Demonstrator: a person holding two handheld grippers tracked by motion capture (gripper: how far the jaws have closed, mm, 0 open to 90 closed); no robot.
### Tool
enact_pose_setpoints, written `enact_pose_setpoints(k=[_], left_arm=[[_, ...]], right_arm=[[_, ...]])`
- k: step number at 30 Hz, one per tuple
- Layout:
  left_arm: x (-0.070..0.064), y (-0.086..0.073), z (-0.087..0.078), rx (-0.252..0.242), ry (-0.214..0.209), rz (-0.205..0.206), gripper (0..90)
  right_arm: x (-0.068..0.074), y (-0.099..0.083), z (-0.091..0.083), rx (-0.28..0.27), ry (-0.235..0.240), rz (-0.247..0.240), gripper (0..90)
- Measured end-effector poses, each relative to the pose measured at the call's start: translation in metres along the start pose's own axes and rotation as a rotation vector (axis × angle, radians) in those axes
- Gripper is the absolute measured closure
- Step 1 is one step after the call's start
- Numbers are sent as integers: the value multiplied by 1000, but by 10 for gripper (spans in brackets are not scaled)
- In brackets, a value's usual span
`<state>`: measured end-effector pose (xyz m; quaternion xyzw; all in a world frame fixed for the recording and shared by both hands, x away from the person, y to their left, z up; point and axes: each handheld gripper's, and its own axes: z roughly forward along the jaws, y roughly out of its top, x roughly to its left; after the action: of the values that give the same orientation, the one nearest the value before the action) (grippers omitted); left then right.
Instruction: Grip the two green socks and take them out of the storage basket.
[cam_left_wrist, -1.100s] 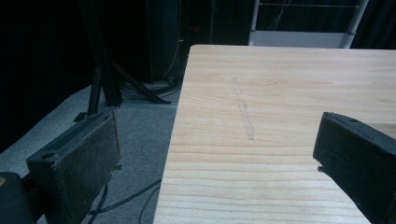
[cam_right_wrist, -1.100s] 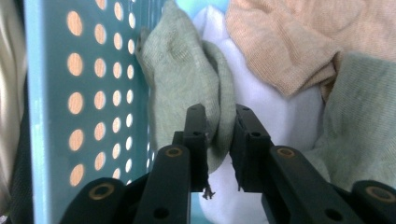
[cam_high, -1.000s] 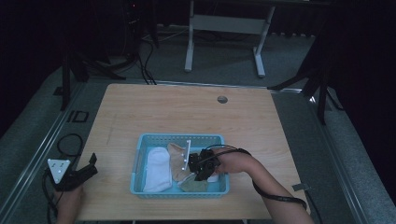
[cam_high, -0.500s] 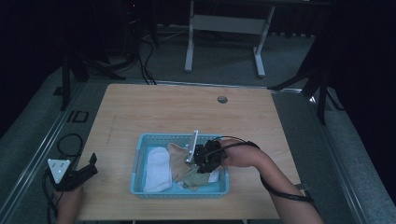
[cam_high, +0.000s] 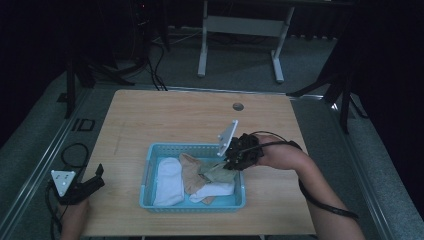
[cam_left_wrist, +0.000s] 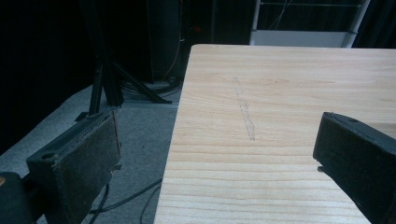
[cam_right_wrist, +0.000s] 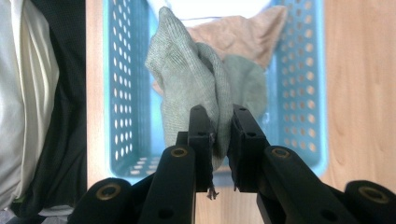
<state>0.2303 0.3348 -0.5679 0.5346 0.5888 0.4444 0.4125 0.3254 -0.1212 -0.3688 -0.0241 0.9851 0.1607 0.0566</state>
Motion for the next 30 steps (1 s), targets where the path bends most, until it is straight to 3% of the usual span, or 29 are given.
enact_pose_setpoints(k=[10,17,22,25,30], left_arm=[[0,0,0,0,2,-3,4],[0,0,0,0,2,-2,3],[0,0,0,-1,2,0,4],[0,0,0,-1,3,2,3],[-1,0,0,1,4,5,3]], right_arm=[[-2,-32,-30,-29,-49,68,804],[-2,-73,-44,-60,-78,153,804],[-1,-95,-44,-62,-82,194,804],[0,-115,-40,-65,-84,231,803],[2,-133,-31,-50,-79,267,803]])
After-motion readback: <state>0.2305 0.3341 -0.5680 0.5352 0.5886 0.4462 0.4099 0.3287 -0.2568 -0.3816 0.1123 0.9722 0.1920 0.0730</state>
